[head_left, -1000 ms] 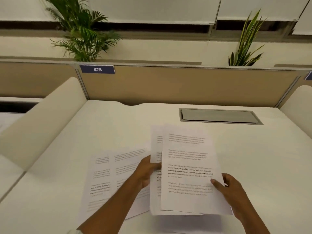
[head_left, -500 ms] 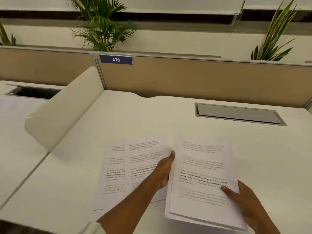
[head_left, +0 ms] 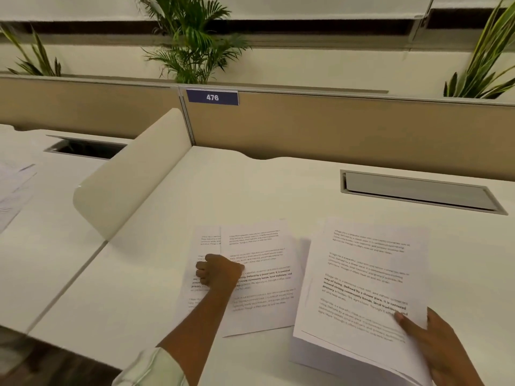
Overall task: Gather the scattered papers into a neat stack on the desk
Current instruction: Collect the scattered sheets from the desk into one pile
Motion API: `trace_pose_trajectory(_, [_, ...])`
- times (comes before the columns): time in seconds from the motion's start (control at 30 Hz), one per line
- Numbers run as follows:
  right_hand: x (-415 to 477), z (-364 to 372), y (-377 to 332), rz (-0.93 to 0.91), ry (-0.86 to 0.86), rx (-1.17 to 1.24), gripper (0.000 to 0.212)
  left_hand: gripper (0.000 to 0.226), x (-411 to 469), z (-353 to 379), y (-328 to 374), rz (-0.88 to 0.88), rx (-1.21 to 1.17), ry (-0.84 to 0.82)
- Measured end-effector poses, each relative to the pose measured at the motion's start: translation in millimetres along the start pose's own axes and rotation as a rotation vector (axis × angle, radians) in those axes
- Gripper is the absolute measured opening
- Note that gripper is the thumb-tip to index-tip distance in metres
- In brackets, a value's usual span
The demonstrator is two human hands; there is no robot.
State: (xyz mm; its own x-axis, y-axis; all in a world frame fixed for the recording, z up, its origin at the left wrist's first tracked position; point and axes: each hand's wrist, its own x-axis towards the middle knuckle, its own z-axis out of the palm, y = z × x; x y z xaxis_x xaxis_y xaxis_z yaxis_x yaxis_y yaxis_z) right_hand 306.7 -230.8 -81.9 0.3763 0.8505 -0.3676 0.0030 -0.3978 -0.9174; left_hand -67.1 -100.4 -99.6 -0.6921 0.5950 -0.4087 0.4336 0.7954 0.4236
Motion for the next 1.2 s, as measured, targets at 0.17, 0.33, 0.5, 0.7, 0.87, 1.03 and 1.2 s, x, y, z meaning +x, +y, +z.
trace_pose_trajectory(0.17, [1.0, 1.0, 2.5, 0.001, 0.005, 0.02, 0.023, 0.09, 7.2, 2.9, 4.3, 0.031, 0.025, -0.055])
trace_pose_trajectory(0.33, [2.6, -1.6, 7.5, 0.016, 0.045, 0.021, 0.016, 0.084, 9.0, -3.5, 9.3, 0.036, -0.035, -0.1])
trace_pose_trajectory(0.5, [3.5, -5.1, 12.7, 0.038, 0.046, 0.02, 0.018, 0.063, 8.8, -3.2, 2.7, 0.091, -0.182, -0.135])
trace_pose_trajectory(0.7, [7.9, -11.0, 12.7, 0.027, 0.053, 0.032, 0.019, 0.017, 13.3, -5.5, -6.4, 0.317, -0.374, -0.165])
trace_pose_trajectory(0.87, [12.0, -12.9, 13.8, 0.015, 0.055, 0.046, 0.023, 0.008, 8.0, -44.6, 1.5, 0.373, -0.632, -0.199])
trace_pose_trajectory(1.03, [14.9, -14.7, 8.9, -0.019, 0.09, 0.031, 0.026, 0.011, 3.6, -104.9, 17.2, 0.402, -0.86, -0.2])
trace_pose_trajectory(1.2, [12.8, -6.3, 1.2, -0.083, 0.045, -0.025, 0.037, 0.008, -12.5, -134.3, 27.0, 0.431, -0.968, -0.4])
